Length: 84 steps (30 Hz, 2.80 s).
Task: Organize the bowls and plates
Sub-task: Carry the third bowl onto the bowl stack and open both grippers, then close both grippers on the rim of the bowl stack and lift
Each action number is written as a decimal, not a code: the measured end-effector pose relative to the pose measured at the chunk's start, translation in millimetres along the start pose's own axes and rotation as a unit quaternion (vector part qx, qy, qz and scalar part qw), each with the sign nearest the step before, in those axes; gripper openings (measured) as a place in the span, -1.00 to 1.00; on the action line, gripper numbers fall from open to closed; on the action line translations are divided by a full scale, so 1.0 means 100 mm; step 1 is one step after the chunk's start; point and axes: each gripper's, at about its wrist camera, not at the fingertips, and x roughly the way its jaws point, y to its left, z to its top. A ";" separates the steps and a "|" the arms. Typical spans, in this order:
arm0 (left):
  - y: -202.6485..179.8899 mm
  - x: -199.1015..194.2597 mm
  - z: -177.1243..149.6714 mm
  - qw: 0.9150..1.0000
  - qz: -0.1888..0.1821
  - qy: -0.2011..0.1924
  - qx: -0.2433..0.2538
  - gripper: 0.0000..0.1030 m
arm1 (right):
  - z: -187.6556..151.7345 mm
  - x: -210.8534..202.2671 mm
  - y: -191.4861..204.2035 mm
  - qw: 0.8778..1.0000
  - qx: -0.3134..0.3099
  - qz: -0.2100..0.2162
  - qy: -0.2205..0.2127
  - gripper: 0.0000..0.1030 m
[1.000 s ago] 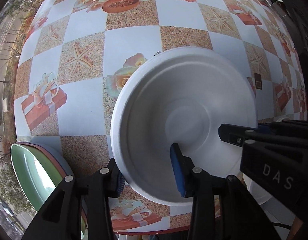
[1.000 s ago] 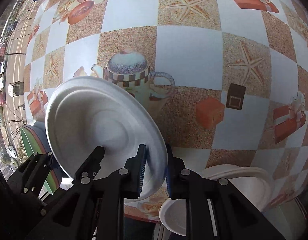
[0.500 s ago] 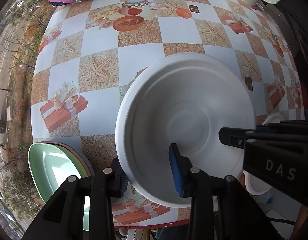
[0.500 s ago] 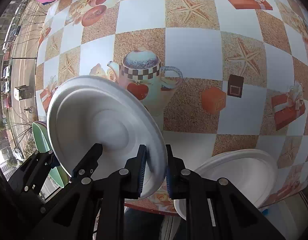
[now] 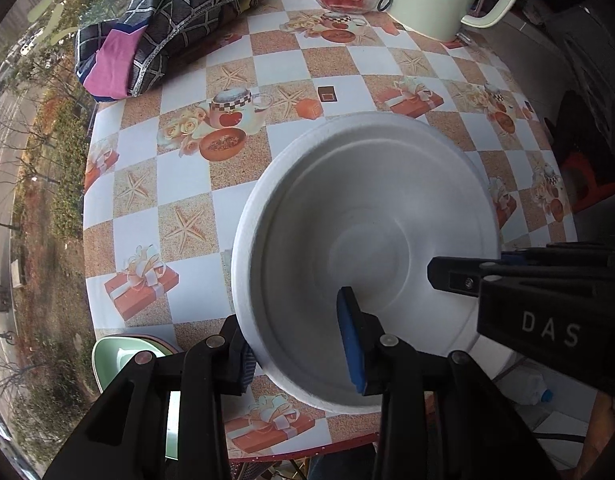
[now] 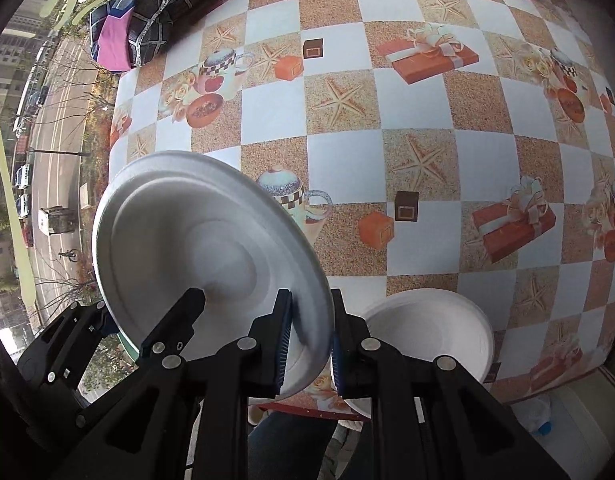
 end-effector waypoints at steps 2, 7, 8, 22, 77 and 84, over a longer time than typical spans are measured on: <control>-0.15 -0.03 0.10 1.000 -0.006 -0.003 0.017 -0.24 | 0.06 -0.15 -0.10 1.000 0.015 0.000 -0.009 -0.64; -0.53 -0.10 0.16 0.996 -0.020 -0.016 0.080 -0.24 | -0.06 -0.37 -0.41 0.998 0.056 0.001 -0.025 -0.61; -0.59 -0.10 0.15 0.995 -0.022 -0.016 0.092 -0.24 | -0.09 -0.40 -0.48 0.998 0.064 0.001 -0.027 -0.60; -1.32 0.05 -0.02 0.971 -0.039 0.026 0.233 -0.24 | -0.66 -0.43 -1.22 0.986 0.165 0.011 -0.019 -0.58; -0.62 0.60 -0.11 0.986 -0.046 0.144 0.066 0.54 | -0.57 0.08 -1.43 0.986 0.160 -0.015 0.050 1.00; -0.67 0.71 -0.16 0.985 -0.042 0.153 0.065 0.54 | -0.59 0.14 -1.52 0.985 0.163 -0.014 0.060 1.00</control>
